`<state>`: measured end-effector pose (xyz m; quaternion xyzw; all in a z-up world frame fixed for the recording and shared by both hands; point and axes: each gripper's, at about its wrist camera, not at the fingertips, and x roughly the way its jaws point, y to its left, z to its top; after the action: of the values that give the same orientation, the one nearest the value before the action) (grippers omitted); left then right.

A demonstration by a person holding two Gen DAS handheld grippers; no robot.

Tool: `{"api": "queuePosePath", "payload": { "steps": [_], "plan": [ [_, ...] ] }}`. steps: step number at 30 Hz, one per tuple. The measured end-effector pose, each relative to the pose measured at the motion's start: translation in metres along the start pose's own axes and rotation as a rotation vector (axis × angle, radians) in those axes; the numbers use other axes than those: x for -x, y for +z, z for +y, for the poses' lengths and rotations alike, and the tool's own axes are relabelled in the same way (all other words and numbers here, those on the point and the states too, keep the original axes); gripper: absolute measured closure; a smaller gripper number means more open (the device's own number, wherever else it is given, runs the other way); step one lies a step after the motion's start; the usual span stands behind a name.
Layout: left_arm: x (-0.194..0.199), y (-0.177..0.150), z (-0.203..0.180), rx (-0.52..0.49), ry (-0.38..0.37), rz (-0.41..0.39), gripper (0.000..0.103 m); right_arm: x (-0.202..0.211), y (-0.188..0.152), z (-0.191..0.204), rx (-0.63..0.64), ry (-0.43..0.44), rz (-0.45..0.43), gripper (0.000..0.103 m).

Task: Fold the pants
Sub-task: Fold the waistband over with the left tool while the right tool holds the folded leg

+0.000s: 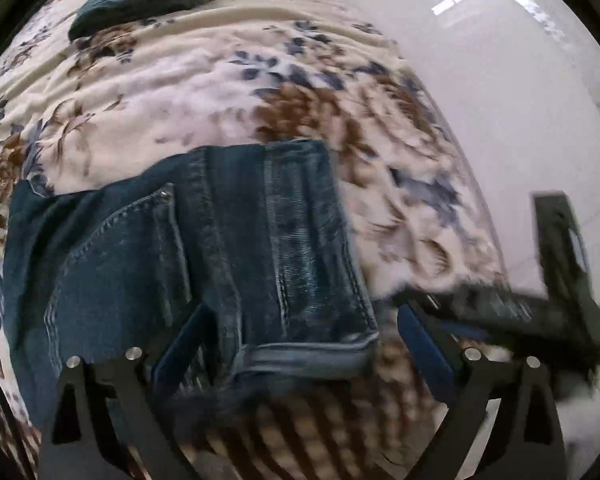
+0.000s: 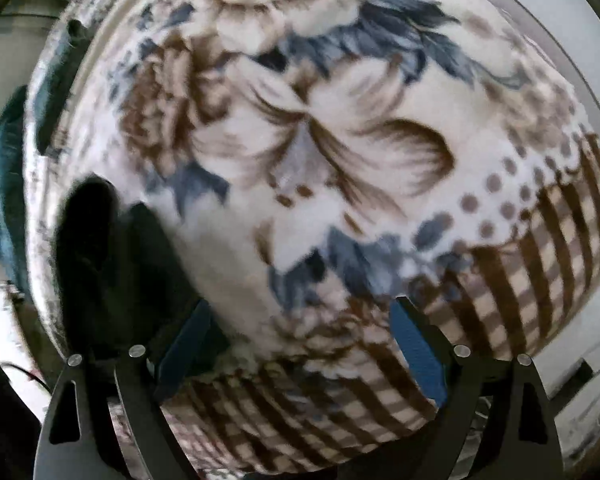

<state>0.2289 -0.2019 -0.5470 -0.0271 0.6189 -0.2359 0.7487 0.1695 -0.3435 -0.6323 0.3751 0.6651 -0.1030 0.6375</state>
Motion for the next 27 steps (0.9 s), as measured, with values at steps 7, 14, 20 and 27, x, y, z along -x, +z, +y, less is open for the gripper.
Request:
{"api": "queuePosePath", "payload": {
  "steps": [7,14,20,27],
  "plan": [
    [0.090,-0.005,0.068,0.290,0.129,-0.130,0.007,0.009,0.020,0.031,0.057,0.243,0.073,0.010],
    [0.063,-0.014,0.198,0.519,0.274,-0.032,0.007,-0.030,-0.002,0.085,0.217,0.200,0.235,0.067],
    [0.009,-0.035,0.209,0.464,0.231,0.087,0.003,0.003,0.001,0.069,0.234,0.126,0.108,0.090],
    [0.021,-0.031,0.203,0.480,0.166,0.105,0.004,-0.030,0.025,0.047,0.162,0.086,0.258,0.069]
  ]
}}
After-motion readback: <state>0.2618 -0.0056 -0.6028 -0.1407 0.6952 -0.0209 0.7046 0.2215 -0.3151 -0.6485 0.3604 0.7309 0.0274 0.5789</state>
